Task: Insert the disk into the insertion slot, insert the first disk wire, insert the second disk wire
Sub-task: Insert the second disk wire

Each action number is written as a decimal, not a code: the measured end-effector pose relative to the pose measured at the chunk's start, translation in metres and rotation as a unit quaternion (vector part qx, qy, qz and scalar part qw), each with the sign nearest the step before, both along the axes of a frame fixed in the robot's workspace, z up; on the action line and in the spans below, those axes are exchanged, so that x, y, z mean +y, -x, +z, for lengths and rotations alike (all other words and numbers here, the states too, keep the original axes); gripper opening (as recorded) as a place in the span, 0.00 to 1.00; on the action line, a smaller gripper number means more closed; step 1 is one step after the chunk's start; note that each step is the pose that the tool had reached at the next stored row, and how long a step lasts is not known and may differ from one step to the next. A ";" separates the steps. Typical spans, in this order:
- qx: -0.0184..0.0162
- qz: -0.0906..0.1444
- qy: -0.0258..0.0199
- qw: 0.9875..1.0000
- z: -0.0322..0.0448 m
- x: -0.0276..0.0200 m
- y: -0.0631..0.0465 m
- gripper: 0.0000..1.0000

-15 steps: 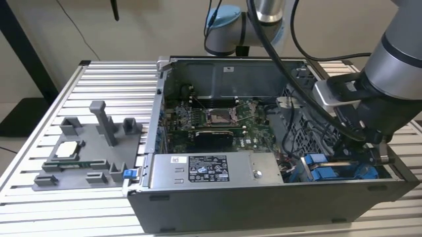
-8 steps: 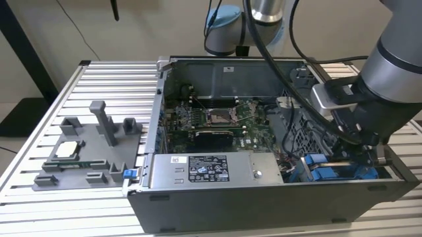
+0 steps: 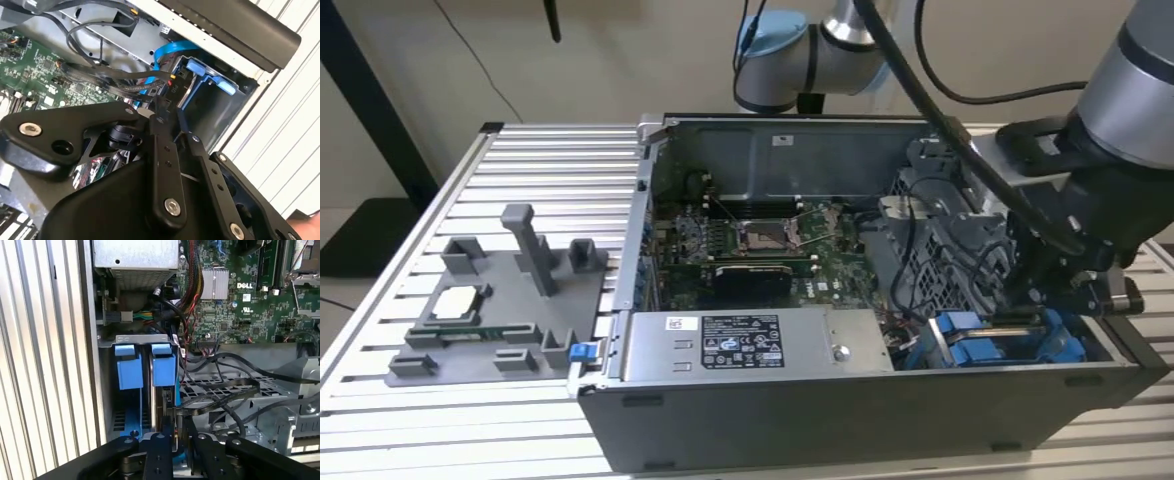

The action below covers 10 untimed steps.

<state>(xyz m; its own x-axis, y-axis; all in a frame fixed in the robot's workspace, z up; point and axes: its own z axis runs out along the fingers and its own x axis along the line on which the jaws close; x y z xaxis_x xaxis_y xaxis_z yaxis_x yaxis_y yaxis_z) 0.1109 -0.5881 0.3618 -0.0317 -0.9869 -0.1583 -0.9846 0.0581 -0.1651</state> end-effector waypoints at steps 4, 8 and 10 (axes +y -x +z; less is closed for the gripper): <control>0.000 0.000 0.000 1.000 0.0161 0.0000 0.000 1.00; 0.000 0.000 0.000 1.000 0.0339 0.0000 0.000 1.00; 0.000 0.000 0.000 1.000 0.0422 0.0000 0.000 1.00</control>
